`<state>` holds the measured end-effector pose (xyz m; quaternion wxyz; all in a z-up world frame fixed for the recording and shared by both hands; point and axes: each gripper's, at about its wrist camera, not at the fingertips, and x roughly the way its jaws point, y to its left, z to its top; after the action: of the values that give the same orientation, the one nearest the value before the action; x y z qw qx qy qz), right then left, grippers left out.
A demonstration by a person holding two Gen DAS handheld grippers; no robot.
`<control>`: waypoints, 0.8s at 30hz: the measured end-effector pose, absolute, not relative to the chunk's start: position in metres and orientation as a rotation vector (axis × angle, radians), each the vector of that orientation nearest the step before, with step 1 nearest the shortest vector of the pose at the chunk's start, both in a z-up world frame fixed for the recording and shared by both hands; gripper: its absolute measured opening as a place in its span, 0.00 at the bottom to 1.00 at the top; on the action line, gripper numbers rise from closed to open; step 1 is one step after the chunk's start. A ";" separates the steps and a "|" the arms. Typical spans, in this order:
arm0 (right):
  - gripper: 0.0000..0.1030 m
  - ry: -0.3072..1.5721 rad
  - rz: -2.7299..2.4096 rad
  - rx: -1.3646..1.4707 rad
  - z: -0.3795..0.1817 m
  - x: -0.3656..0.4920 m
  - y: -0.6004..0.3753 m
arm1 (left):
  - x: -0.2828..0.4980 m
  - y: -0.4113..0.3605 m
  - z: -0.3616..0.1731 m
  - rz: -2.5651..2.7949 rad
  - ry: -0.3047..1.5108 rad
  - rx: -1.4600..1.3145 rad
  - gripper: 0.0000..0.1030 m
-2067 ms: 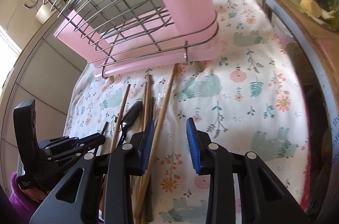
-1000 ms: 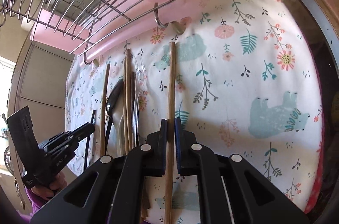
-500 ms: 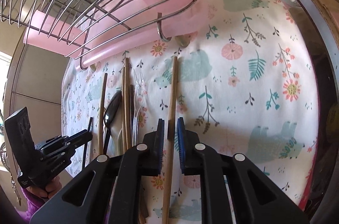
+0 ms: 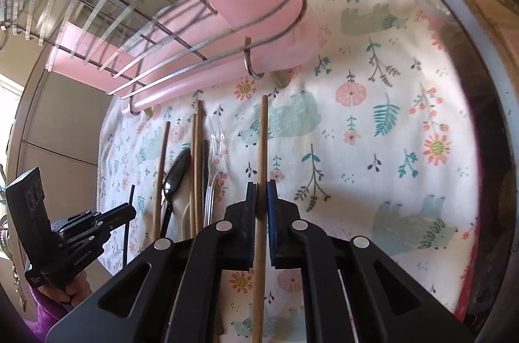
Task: Organize utensils
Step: 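Lift the chopstick in the right tool toward the pink cup while the left tool lifts its chopstick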
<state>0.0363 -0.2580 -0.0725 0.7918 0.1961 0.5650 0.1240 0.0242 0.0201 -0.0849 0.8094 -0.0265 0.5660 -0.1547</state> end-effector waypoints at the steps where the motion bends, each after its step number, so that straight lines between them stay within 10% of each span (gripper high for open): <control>1: 0.07 1.193 0.267 0.419 -0.066 0.032 -0.258 | 0.021 0.022 -0.080 -0.330 1.193 -0.066 0.04; 24: 0.07 0.663 0.235 0.338 0.103 -0.017 -0.286 | -0.011 0.063 0.078 -0.318 0.646 -0.244 0.04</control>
<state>-0.0167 -0.2863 0.1026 0.9248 0.1649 0.3232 0.1144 -0.0115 0.0631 0.0781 0.9286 -0.1191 0.3153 -0.1554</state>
